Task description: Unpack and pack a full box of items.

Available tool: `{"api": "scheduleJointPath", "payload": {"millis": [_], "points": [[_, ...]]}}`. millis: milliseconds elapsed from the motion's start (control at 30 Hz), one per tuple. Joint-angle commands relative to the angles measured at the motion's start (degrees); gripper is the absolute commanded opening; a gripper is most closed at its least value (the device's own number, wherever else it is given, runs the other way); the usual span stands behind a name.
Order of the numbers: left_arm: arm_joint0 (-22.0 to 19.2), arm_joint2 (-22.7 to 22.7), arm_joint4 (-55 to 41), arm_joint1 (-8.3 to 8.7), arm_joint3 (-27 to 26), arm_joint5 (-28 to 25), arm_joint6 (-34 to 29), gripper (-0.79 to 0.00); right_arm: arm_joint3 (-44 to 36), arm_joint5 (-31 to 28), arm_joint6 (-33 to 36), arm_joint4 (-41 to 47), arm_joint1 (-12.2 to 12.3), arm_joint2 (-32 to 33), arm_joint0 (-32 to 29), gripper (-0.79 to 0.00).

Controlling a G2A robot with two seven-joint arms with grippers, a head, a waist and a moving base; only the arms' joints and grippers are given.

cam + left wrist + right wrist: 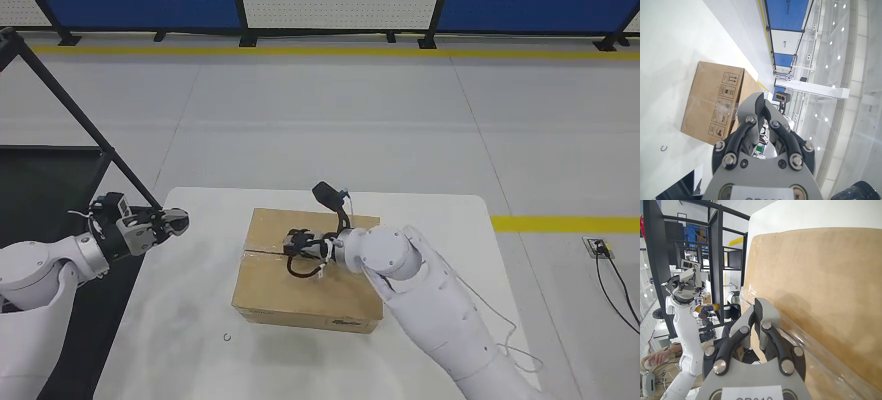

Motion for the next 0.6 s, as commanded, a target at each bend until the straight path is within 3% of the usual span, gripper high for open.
{"api": "scheduleJointPath", "payload": {"millis": [0,267,567], "points": [[-0.29,0.40,0.14,-0.03,-0.22,0.16,0.17,-0.785,-2.38,1.09,1.61,-1.70,0.98,2.18,-2.11,-0.785],[-1.70,2.56,0.93,-0.22,-0.99,0.67,0.53,-0.785,-9.09,4.86,4.51,-8.19,3.85,8.48,-8.77,-0.785],[-2.52,3.81,0.94,-0.34,-0.36,0.71,1.07,-0.785,-17.42,4.09,5.42,-8.07,6.72,19.88,-17.62,-0.785]]}}
